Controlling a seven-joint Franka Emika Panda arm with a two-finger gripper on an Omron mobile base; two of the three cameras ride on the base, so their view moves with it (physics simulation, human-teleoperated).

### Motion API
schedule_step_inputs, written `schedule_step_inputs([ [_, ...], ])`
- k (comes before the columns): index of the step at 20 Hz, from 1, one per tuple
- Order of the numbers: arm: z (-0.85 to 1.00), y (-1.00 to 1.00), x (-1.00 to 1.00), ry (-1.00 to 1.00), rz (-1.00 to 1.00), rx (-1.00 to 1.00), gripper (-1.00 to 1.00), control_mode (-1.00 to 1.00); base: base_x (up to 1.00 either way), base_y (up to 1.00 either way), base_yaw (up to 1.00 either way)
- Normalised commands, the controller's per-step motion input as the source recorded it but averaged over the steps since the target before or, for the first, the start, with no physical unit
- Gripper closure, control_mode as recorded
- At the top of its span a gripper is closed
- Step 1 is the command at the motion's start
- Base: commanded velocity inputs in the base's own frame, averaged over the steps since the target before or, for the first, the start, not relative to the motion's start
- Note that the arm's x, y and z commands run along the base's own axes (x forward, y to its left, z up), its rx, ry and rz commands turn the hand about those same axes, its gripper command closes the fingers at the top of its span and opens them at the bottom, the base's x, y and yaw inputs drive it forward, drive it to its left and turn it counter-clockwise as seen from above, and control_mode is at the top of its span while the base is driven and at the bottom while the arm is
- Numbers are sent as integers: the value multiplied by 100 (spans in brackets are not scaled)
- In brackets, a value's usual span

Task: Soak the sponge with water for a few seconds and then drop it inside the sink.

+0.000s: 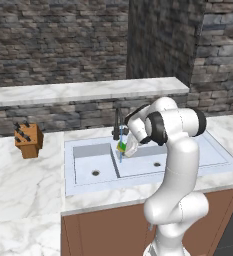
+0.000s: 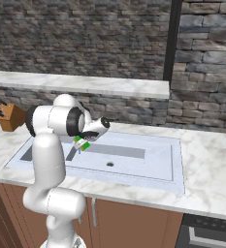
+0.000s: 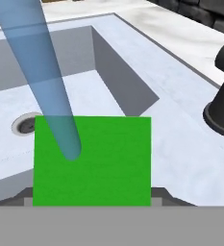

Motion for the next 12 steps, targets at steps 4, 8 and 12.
schedule_step_inputs([
  [4, 0, 0, 0, -1, -1, 0, 100, -100, 0, 0, 0],
  [8, 0, -8, -2, 0, -1, 2, 100, -100, 0, 0, 0],
  [12, 15, -32, -21, 0, 0, 6, 100, -100, 0, 0, 0],
])
